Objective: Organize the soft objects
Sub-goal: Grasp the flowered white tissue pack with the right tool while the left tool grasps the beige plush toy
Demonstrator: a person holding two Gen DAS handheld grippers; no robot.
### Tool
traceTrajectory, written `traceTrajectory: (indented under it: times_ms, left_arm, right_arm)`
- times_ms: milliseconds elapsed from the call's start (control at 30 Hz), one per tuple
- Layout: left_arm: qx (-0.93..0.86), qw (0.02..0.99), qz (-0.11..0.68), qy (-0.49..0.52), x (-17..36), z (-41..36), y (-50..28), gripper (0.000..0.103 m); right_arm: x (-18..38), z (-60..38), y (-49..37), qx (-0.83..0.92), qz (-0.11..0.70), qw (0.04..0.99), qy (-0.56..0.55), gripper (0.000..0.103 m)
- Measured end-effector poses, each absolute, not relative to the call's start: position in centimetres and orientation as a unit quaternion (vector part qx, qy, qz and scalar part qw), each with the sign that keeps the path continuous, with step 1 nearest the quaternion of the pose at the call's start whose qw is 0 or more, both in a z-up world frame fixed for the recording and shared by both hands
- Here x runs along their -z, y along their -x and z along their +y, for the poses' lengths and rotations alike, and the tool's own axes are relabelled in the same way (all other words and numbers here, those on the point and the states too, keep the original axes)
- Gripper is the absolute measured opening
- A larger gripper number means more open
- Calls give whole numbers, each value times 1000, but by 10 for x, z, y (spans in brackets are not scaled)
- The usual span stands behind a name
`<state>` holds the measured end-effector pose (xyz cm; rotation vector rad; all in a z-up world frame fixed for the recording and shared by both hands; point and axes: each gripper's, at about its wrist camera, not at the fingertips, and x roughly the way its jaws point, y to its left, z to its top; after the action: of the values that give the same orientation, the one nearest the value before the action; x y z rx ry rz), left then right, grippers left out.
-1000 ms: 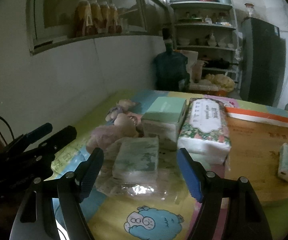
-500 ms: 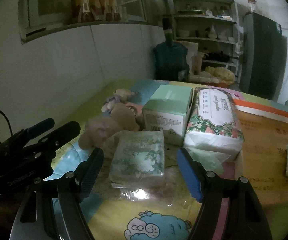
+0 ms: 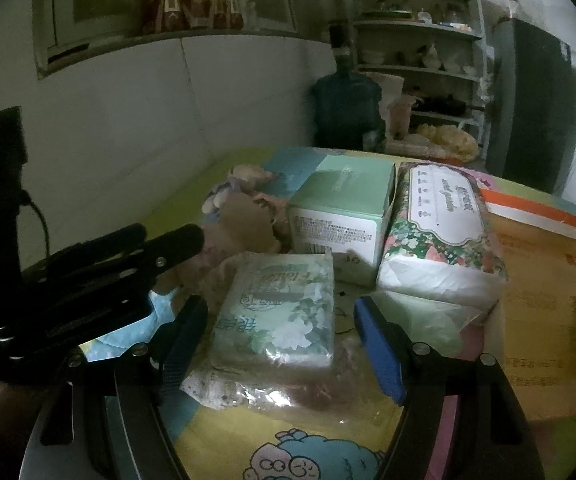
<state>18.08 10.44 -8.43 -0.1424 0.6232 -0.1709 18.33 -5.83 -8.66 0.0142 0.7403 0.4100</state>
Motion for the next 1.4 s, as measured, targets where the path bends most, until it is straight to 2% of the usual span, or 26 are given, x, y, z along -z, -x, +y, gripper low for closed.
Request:
traceTrajectory:
  times_ms: [133,167,200,267,333,400,767,1400]
  left_arm:
    - [101,937,324,84,90,104,-188,61]
    - [105,935,327,86,91,104,-188,55]
    - [112,934,329,89,92,104,-189,46]
    - [121,931,330,93,94,104,-189,37]
    - [128,931,329,95,95,103,-189,34]
    - [129,931,326,96,95,102,-187,30]
    - [120,939,308,96,88,100,-180,25]
    - [105,955,262,92,58,102,-159,24]
  right_arm:
    - [88,-60,-186,-202,362,910,-10,77]
    - [89,-60,-186,-203,362,910,-11,76]
    - [89,-61,-187,-203,363,909,-12,72]
    - [89,-61,-186,-203,364,909,-11,65]
    - [90,-61,-187,-202,366,908,-9,57]
    - [90,-61,-187,-201,367,908,-9,54]
    - [85,-67,-180,-199,355,913,-10,51]
    - [64,-72,-158,-206,320,925,-8,50]
